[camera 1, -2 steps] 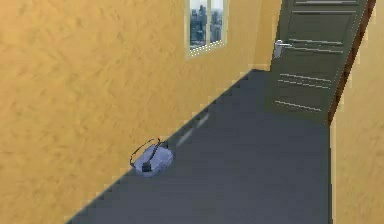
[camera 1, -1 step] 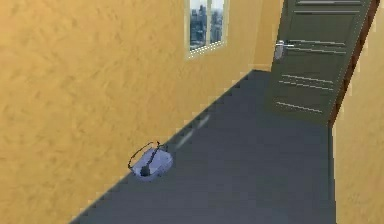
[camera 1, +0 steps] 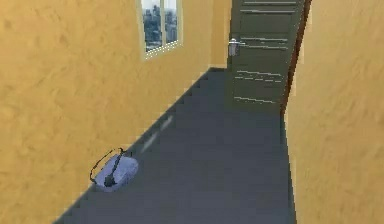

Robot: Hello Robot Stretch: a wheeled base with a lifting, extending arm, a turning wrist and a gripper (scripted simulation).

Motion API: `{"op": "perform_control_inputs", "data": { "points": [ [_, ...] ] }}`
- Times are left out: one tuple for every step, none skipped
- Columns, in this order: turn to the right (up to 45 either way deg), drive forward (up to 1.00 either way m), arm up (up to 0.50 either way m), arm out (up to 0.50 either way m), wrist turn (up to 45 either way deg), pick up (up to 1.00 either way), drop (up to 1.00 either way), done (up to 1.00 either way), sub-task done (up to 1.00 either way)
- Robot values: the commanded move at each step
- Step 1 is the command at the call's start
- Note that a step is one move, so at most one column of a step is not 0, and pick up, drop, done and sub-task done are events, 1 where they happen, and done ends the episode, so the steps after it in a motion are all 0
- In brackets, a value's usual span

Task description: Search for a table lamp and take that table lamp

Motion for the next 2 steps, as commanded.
{"op": "perform_control_inputs", "data": {
  "points": [
    [0.0,1.0,0.0,0.0,0.0,0.0,0.0,0.0,0.0],
    [3.0,0.0,0.0,0.0,0.0,0.0,0.0,0.0,0.0]
  ]
}}
